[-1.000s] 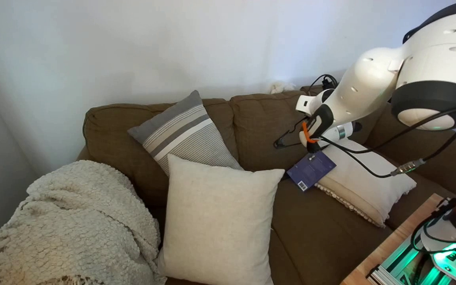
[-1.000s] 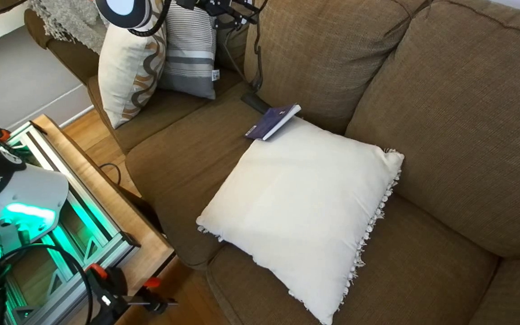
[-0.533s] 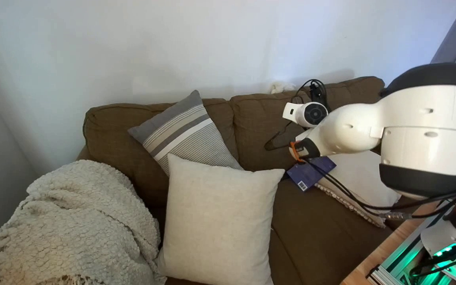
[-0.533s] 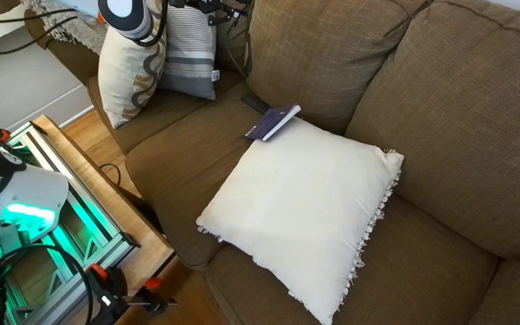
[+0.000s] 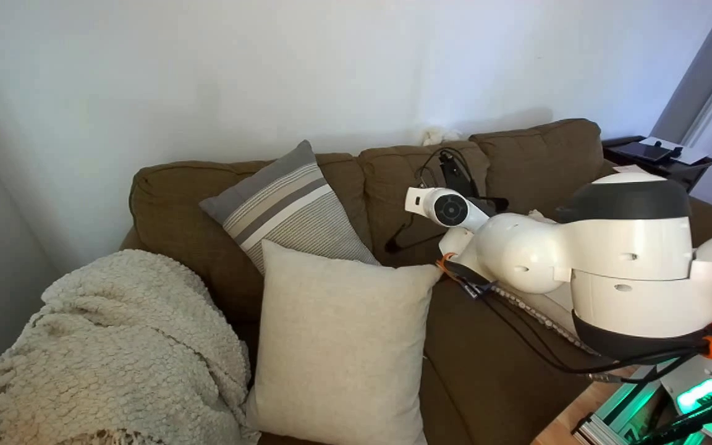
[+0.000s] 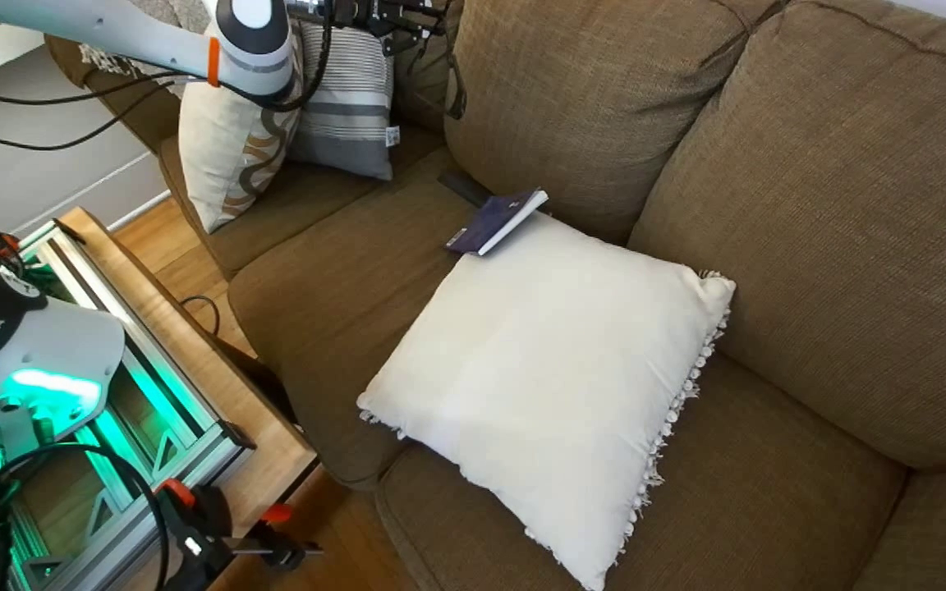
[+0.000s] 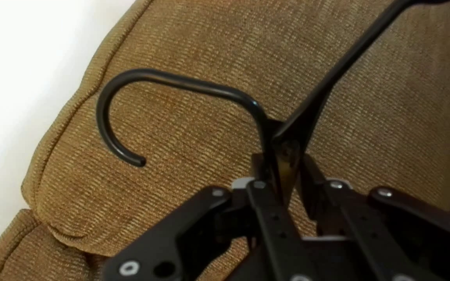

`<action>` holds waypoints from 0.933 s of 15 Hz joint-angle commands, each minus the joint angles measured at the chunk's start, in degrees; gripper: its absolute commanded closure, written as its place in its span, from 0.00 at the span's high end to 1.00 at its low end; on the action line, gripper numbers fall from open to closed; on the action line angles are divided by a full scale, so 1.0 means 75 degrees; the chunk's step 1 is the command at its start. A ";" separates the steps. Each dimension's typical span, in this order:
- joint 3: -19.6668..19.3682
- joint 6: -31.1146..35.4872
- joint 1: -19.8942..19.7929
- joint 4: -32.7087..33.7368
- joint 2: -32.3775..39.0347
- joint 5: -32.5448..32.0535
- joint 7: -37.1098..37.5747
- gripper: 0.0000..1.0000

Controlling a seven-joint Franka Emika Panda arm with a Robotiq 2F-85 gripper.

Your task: Remove the black hanger from the pillow top and put it behind the striped pillow on the left sofa seat

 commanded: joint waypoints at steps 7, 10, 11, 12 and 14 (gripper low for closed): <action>0.0755 -0.0309 -0.1819 0.2145 -0.0304 -0.5178 0.3628 0.06; 0.1197 -0.0772 -0.2493 0.2799 -0.0309 -0.5946 0.4549 0.06; 0.1296 -0.0592 -0.2665 0.2884 -0.0351 -0.6220 0.4765 0.06; 0.1307 -0.0489 -0.2773 0.3056 -0.0302 -0.6471 0.4994 0.06; 0.1339 -0.0063 -0.2996 0.3436 -0.0277 -0.6974 0.5320 0.06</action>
